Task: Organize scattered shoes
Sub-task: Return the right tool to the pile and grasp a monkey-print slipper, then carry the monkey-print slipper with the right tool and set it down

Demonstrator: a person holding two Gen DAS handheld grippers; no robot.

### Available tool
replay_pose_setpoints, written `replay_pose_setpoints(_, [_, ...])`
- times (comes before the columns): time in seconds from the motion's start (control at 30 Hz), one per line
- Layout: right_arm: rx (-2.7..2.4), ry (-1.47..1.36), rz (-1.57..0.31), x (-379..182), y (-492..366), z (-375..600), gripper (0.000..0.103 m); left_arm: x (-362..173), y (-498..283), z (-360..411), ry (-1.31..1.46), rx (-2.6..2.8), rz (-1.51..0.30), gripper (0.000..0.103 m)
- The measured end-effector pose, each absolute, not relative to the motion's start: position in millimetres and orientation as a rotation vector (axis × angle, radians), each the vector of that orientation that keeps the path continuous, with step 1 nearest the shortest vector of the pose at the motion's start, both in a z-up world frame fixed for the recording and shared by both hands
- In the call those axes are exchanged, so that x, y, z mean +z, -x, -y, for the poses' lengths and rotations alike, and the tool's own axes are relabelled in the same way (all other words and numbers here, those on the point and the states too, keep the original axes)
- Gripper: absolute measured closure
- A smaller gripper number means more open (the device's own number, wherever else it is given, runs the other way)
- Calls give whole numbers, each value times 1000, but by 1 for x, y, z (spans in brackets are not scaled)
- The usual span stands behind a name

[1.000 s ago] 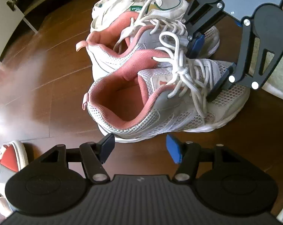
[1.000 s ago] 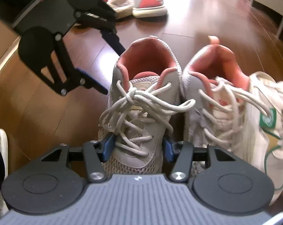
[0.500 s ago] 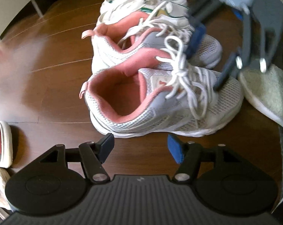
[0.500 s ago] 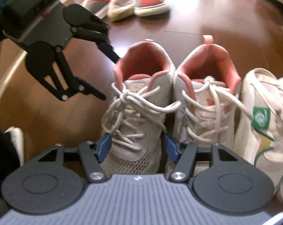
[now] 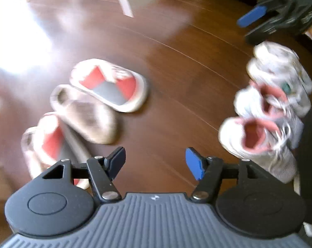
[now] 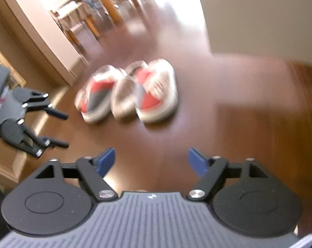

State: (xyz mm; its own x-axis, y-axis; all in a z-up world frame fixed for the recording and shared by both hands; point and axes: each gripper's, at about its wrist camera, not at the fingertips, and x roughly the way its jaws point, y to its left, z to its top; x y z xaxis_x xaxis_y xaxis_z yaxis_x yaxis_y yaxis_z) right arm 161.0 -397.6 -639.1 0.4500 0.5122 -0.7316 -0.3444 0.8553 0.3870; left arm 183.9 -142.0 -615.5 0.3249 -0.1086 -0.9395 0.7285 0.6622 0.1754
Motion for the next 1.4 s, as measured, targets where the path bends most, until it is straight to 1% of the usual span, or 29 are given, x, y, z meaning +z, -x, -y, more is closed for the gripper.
replay_pose_setpoints(0.1, [532,-209,-931,-632,-210,359,11,-590,-201,134,-656,-551,-1075,26])
replay_pose_setpoints(0.17, [492,-196,-932,-640,-235,335,9,-587,-217,128,-644,-525,-1037,24])
replay_pose_setpoints(0.23, [473,-180,-942,-653,-255,314,7,-596,-228,123,-620,-515,-1015,24])
replay_pose_setpoints(0.33, [463,-83,-988,-695,-293,269,6,-631,-248,113,-545,-537,-985,24])
replay_pose_setpoints(0.43, [410,28,-994,-734,-329,233,3,-689,-280,98,-417,-482,-1003,26])
replay_pose_setpoints(0.5, [365,56,-1002,-758,-350,219,1,-712,-292,92,-349,-463,-1023,26])
replay_pose_setpoints(0.6, [329,60,-1013,-790,-378,205,1,-737,-301,83,-259,-441,-1047,27])
replay_pose_setpoints(0.7, [315,57,-1030,-820,-392,198,3,-752,-298,82,-270,-448,-1085,27])
replay_pose_setpoints(0.77, [312,47,-1025,-833,-393,200,22,-754,-294,90,-320,-473,-1074,27])
replay_pose_setpoints(0.8, [319,46,-1026,-830,-389,207,27,-753,-293,94,-332,-483,-1061,27])
replay_pose_setpoints(0.9, [318,8,-1046,-824,-375,243,33,-750,-293,111,-323,-524,-1029,27])
replay_pose_setpoints(1.0, [261,14,-1037,-816,-343,299,33,-752,-289,125,-306,-564,-1031,27])
replay_pose_setpoints(1.17, [199,-2,-1043,-804,-294,382,32,-758,-274,146,-353,-612,-1045,27])
replay_pose_setpoints(1.37, [140,12,-1072,-815,-265,417,31,-767,-267,162,-382,-638,-1062,27])
replay_pose_setpoints(1.4, [135,15,-1075,-820,-262,418,29,-768,-267,164,-385,-640,-1066,27])
